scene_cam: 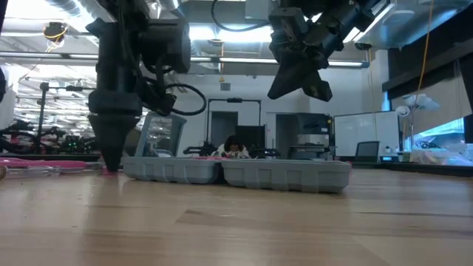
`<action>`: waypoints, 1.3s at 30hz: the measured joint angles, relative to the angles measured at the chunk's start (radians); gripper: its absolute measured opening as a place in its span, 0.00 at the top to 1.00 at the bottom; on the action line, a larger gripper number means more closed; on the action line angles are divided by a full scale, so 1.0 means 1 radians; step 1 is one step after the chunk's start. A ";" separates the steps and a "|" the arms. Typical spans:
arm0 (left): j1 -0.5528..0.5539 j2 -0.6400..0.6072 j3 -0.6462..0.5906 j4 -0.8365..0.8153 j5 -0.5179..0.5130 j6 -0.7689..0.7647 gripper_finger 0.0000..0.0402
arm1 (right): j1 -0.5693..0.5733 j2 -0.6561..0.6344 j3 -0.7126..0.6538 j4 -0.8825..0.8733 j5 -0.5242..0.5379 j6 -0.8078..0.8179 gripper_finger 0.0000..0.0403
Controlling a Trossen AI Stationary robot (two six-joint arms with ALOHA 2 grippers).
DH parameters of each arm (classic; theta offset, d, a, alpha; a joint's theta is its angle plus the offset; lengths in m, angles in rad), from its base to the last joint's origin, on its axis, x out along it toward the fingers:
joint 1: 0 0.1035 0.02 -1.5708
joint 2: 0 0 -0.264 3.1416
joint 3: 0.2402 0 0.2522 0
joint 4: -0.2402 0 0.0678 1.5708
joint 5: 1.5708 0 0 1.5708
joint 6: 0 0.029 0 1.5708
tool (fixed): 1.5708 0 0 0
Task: Prefit tool cases
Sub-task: Put the right orange multi bit set into the gray prefit tool case
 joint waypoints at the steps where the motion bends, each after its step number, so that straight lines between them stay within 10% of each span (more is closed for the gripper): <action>1: 0.000 0.000 -0.009 0.005 0.004 0.000 0.13 | 0.000 0.000 0.000 0.000 0.000 0.000 1.00; 21: 0.001 -0.003 -0.054 0.042 -0.022 -0.025 0.13 | 0.000 0.019 0.000 0.018 -0.008 0.023 1.00; 39: 0.007 -0.001 -0.056 0.050 -0.054 0.002 0.42 | 0.000 0.019 0.000 0.078 -0.011 0.024 1.00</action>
